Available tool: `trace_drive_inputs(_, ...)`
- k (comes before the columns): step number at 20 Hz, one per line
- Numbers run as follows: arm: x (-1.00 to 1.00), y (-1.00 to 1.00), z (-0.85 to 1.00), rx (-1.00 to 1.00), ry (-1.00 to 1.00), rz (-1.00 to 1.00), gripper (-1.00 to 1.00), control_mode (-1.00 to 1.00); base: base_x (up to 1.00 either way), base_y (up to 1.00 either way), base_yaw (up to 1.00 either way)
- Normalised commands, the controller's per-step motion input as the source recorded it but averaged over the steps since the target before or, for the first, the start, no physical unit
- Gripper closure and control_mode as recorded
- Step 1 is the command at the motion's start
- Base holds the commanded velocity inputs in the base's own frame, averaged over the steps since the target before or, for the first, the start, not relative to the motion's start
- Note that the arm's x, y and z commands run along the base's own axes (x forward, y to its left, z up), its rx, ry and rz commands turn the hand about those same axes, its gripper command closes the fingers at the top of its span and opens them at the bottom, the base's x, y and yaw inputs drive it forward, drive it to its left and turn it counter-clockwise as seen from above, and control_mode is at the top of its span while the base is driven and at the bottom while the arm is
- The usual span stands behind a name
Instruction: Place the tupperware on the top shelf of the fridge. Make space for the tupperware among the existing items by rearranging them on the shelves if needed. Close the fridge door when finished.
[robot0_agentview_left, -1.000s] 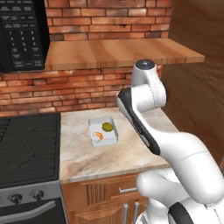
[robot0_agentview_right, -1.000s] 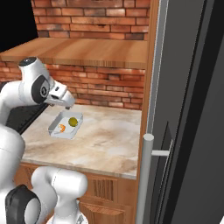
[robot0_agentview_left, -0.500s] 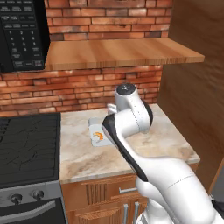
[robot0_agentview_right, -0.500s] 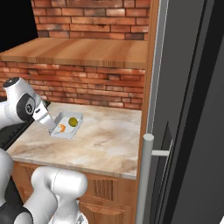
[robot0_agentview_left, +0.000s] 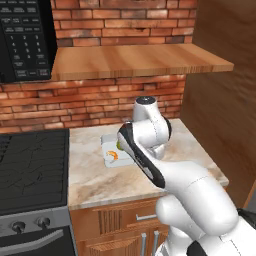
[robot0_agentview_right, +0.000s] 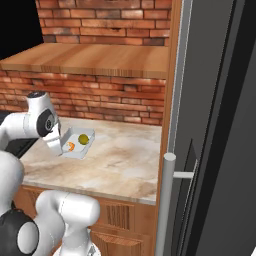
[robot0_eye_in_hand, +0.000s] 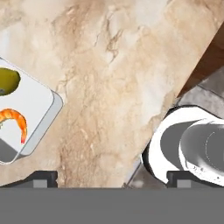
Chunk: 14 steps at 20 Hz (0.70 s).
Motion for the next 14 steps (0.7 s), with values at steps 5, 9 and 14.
trace_drive_inputs(5,0.41,0.06,-0.17,0.01,0.18,0.0,-1.0,-1.0,0.0,0.0,0.0)
trace_drive_inputs(9,0.35,0.19,-0.29,0.0,0.07,0.0,-1.0,-1.0,0.0,0.0,0.0)
trace_drive_inputs(14,0.18,0.14,-0.54,0.0,-0.06,0.0,-1.0,-1.0,0.0,0.0,0.0)
